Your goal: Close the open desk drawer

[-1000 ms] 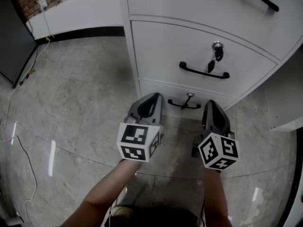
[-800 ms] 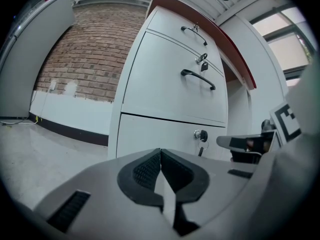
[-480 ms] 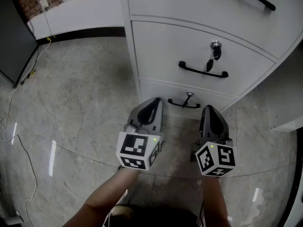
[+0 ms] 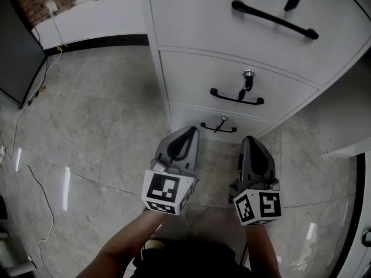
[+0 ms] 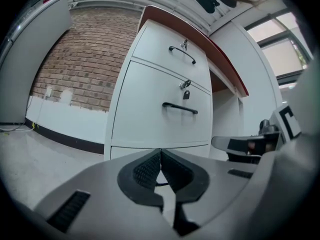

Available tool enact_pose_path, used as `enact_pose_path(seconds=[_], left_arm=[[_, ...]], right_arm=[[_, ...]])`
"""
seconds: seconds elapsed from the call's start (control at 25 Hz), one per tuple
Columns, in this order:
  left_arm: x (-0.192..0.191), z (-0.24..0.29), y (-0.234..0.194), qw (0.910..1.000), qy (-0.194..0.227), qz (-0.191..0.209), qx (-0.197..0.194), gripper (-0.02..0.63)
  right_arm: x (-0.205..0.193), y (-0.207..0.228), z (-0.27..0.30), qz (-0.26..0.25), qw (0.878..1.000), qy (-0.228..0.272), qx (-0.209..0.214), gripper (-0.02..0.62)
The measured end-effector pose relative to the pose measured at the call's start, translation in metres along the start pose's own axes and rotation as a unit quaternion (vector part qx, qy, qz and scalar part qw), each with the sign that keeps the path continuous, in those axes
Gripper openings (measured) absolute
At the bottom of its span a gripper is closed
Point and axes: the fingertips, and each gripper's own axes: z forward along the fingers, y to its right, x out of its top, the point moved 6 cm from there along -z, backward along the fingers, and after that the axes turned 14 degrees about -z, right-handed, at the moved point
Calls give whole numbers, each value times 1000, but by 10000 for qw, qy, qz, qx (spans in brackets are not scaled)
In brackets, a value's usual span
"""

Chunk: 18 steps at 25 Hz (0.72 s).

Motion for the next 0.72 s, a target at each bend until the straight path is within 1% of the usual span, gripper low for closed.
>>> enact_pose_path(seconds=[0.08,0.28,0.36,0.44,0.52,0.6,0.68,0.72], left_arm=[[16,-5,12,10000,-18,11,-29,9],[63,-19,50,9998,-29,117,-127,9],[80,-22,67,9998,-65,57,-183,9],[101,-28,85,9996,-6,21,-297,9],[124,-39,99,9992,-17,-90,-387,9],[147,-51,108,9984,-122,-314,-455,9],[171,-64,116,9971,-189,-522,-514,9],[183,-70,120,9969,-218,-558,-508,9]], right_arm=[[22,3,-6,-44,9999,94,16,6],[77,15,-25,-16,10000,44,29,6],[100,20,-33,27,10000,63,49,8],[123,23,-40,70,9999,53,73,6],[147,24,-44,103,9999,12,37,8],[172,23,-52,155,9998,-62,-88,6],[196,18,-64,292,9992,-194,-186,6],[208,14,-70,348,9988,-280,-203,6]])
